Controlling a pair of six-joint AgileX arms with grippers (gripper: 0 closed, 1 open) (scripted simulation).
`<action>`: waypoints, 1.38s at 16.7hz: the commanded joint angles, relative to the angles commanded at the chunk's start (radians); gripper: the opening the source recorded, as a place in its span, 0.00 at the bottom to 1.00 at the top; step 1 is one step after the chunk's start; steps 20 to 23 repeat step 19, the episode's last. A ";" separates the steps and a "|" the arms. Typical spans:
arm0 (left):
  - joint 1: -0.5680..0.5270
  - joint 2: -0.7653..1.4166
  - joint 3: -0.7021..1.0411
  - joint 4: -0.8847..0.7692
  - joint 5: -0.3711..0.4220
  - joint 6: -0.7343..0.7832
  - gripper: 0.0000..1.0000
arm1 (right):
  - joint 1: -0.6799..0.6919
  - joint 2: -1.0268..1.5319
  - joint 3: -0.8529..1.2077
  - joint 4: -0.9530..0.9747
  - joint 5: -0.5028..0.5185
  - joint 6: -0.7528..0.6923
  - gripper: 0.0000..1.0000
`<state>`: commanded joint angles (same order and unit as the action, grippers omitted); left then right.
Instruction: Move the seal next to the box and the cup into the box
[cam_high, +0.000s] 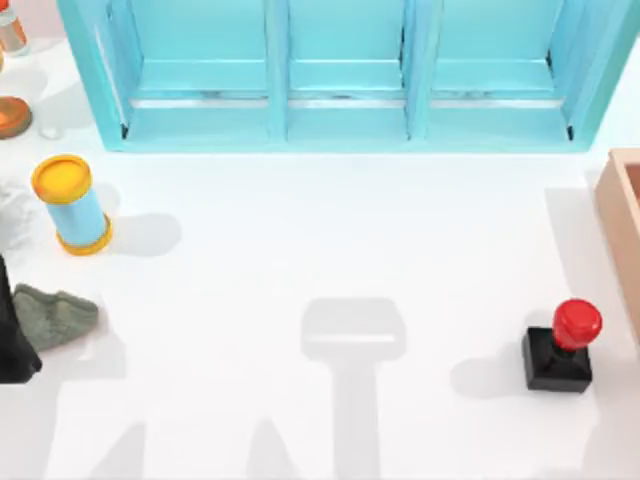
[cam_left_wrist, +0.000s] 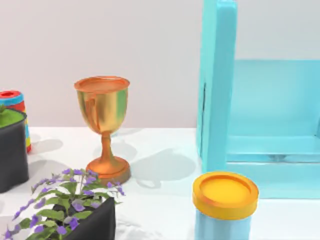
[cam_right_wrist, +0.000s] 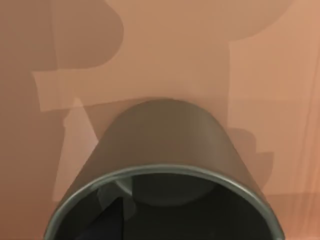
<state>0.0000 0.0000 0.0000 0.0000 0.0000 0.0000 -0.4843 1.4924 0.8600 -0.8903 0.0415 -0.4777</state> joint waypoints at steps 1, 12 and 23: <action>0.000 0.000 0.000 0.000 0.000 0.000 1.00 | 0.000 -0.001 0.002 -0.002 -0.001 0.000 1.00; 0.000 0.000 0.000 0.000 0.000 0.000 1.00 | -0.010 -0.120 0.295 -0.300 0.082 0.005 1.00; 0.000 0.000 0.000 0.000 0.000 0.000 1.00 | -0.005 -0.074 0.340 -0.414 0.000 -0.007 1.00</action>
